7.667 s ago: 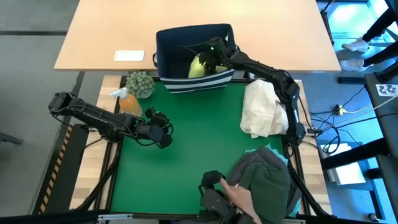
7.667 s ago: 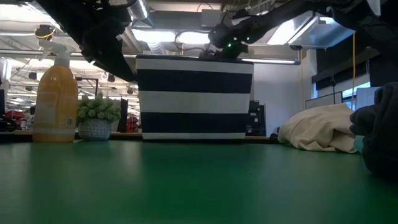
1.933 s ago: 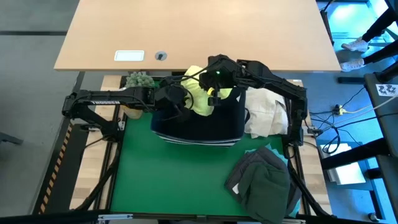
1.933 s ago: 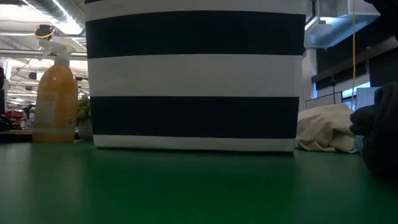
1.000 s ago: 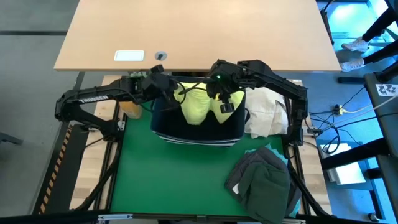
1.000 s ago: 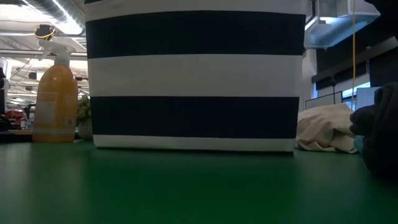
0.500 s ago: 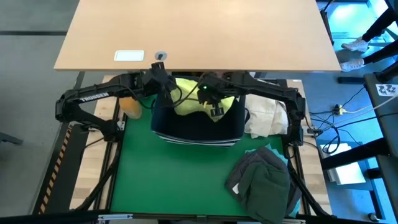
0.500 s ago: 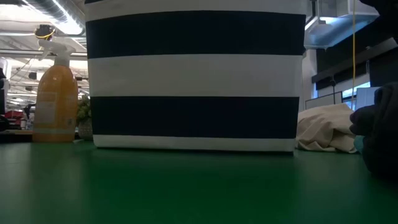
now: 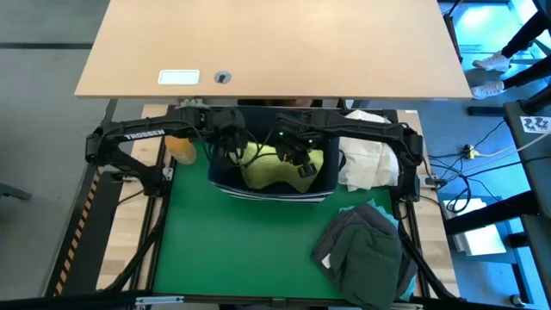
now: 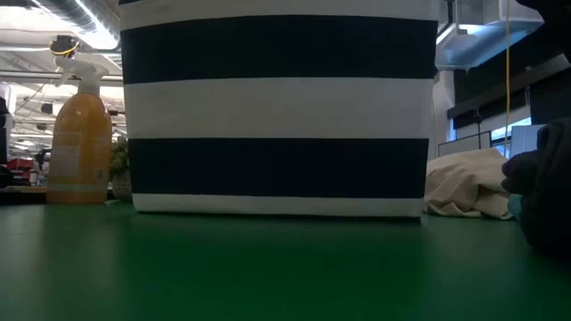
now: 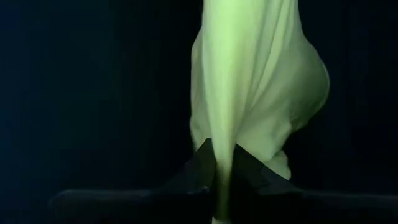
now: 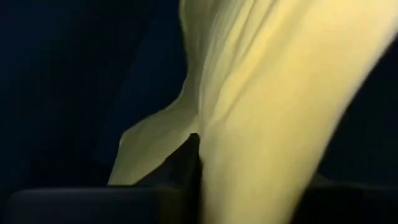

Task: Fold laundry
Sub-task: Put the yellow shirt into the laundry bin, then put the green polo into the laundry bin

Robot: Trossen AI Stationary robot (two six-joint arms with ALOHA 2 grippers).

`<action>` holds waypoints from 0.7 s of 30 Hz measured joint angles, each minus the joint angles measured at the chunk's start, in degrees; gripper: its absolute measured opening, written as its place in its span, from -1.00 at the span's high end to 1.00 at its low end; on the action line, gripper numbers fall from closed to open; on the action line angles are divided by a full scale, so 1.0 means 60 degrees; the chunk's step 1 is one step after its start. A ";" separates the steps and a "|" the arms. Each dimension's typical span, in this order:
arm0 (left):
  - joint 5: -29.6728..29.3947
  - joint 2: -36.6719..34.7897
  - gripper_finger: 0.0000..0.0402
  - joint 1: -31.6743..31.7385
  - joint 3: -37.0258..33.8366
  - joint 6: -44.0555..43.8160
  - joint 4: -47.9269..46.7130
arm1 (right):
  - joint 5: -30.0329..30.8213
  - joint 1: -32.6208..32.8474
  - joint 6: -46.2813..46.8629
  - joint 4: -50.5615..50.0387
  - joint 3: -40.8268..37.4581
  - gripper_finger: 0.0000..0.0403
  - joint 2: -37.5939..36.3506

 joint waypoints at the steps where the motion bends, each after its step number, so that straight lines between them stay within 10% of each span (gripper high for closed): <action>1: 0.0034 0.0017 0.91 -0.0057 0.0000 0.0000 -0.0027 | -0.0074 0.0007 0.0000 -0.0059 0.0000 0.39 -0.0009; 21: 0.0949 -0.0095 0.62 -0.0949 0.0011 -0.0313 -0.0691 | -0.0848 0.0007 0.0542 -0.1491 0.1390 -0.06 -0.0380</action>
